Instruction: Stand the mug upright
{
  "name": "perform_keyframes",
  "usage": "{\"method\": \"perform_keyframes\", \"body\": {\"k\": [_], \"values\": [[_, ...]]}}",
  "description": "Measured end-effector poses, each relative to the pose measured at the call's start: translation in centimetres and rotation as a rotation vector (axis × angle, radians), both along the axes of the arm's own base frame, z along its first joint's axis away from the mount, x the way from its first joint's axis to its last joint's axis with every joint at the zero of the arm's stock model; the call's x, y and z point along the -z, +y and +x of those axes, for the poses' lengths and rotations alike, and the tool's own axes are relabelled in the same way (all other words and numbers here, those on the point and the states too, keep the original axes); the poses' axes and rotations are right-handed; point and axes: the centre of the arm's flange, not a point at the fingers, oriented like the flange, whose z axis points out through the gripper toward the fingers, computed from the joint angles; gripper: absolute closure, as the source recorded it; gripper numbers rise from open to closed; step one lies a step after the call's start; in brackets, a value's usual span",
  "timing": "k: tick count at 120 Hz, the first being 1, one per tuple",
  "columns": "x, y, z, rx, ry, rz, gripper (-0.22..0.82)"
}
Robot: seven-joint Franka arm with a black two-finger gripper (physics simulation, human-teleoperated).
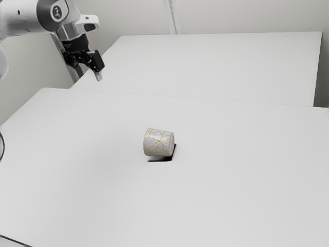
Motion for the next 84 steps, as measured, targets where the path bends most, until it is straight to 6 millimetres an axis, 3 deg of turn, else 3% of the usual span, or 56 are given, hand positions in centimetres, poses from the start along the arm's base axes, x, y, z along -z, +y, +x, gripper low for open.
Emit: {"method": "perform_keyframes", "body": {"k": [18, 33, 48, 75, 84], "values": [[1.3, 0.3, -0.5, 0.013, 0.011, -0.014, 0.02], [3.2, 0.6, -3.0, -0.003, 0.043, -0.126, 0.02], [5.9, 0.8, -3.6, -0.044, 0.077, -0.274, 0.02], [15.1, -1.5, -1.5, -0.150, 0.198, -0.549, 0.02], [17.2, -2.6, -0.6, -0.172, 0.213, -0.607, 0.02]]}}
